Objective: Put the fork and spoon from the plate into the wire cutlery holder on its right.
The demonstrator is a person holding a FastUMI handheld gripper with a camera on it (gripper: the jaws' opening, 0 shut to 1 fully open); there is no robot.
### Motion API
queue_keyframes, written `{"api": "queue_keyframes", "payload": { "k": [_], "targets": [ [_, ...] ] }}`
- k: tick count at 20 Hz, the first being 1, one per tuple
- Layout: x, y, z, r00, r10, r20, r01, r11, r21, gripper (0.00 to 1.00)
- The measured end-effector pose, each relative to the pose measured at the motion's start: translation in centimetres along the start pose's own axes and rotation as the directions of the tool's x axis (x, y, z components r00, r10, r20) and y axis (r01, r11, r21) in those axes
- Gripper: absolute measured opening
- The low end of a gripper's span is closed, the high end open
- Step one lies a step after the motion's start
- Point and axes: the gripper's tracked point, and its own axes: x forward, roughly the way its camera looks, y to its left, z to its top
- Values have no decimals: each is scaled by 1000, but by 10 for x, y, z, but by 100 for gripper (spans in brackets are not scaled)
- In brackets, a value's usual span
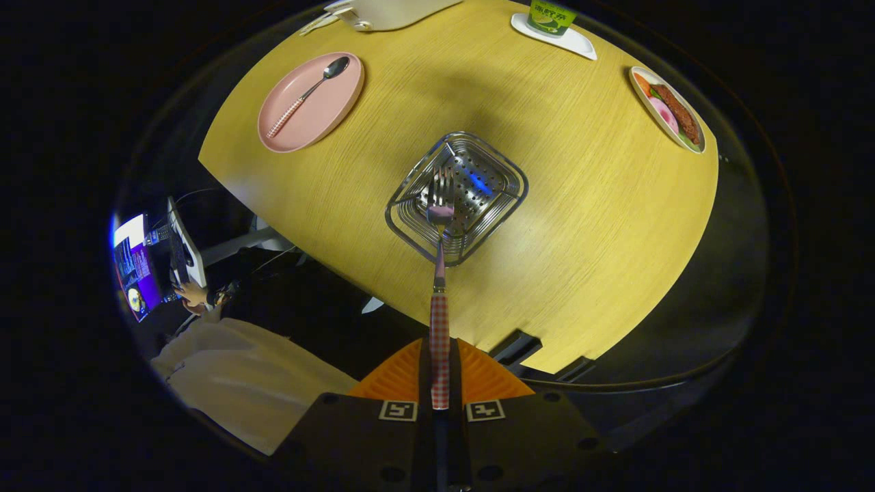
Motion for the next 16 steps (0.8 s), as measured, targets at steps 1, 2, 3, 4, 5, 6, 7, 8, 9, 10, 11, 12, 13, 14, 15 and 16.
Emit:
{"api": "queue_keyframes", "payload": {
  "k": [1, 2, 3, 4, 5, 6, 7, 8, 9, 10, 11, 12, 13, 14, 15, 16],
  "targets": [
    [1, -2, 3, 1000, 2, -26, -2, 1000, 1, 11],
    [4, -6, 6, 999, -2, -46, 3, 1000, 9, 11],
    [8, -10, 9, 998, -7, -67, 8, 1000, 14, 11],
    [9, -12, 11, 996, -6, -85, 7, 1000, 13, 11],
    [10, -15, 14, 995, -10, -95, 11, 1000, 17, 11],
    [11, -17, 18, 995, -13, -102, 15, 1000, 22, 12],
    [12, -18, 21, 994, -12, -109, 15, 1000, 27, 11],
    [11, -19, 25, 993, -11, -114, 15, 999, 32, 13],
    [12, -19, 29, 993, -6, -116, 10, 999, 39, 13],
    [13, -19, 34, 994, -7, -110, 12, 999, 47, 13],
    [13, -17, 37, 994, -2, -105, 8, 998, 58, 15],
    [12, -17, 41, 995, 4, -97, 3, 997, 72, 19],
    [11, -16, 46, 997, 10, -80, -3, 996, 93, 24],
    [10, -14, 51, 998, 20, -60, -13, 994, 112, 30],
    [7, -13, 54, 999, 27, -39, -22, 993, 119, 36],
    [4, -12, 58, 999, 39, -10, -37, 992, 122, 40]
  ]
}}
